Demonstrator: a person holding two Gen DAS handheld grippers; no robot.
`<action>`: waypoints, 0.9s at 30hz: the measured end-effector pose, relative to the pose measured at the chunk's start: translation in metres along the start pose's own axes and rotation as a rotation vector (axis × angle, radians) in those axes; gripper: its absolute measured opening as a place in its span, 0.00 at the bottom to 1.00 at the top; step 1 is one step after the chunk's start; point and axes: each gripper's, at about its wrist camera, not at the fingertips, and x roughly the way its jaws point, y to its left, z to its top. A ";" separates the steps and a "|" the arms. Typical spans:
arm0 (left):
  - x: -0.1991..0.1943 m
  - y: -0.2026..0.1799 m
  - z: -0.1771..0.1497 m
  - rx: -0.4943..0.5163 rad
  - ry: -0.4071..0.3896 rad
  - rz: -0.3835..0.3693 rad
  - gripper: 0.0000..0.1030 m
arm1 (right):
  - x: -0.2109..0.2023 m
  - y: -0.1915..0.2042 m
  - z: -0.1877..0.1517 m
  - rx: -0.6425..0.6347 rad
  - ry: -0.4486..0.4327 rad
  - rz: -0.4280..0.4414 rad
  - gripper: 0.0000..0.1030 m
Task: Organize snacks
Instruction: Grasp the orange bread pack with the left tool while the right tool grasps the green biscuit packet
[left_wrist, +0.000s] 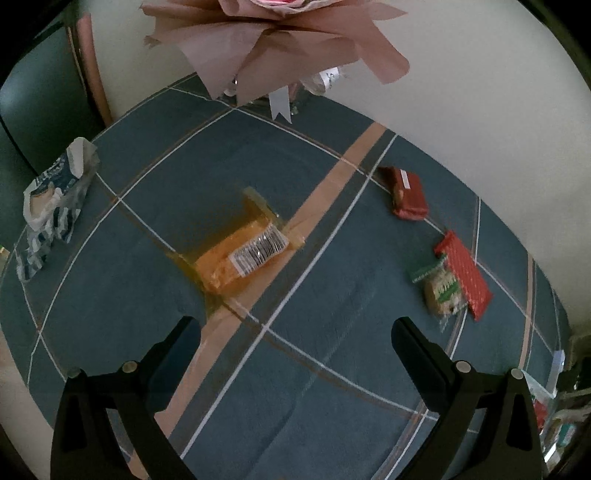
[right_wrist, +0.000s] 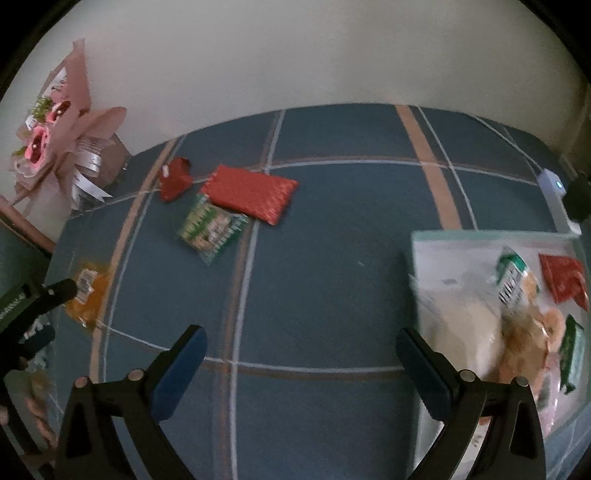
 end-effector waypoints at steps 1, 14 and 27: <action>0.002 0.001 0.002 0.000 -0.001 -0.003 1.00 | 0.001 0.004 0.003 -0.005 -0.005 0.002 1.00; 0.027 0.015 0.024 0.027 -0.024 0.030 1.00 | 0.034 0.020 0.033 0.042 -0.030 0.037 1.00; 0.046 0.024 0.048 0.049 -0.061 0.048 1.00 | 0.083 0.051 0.058 0.040 0.016 0.077 1.00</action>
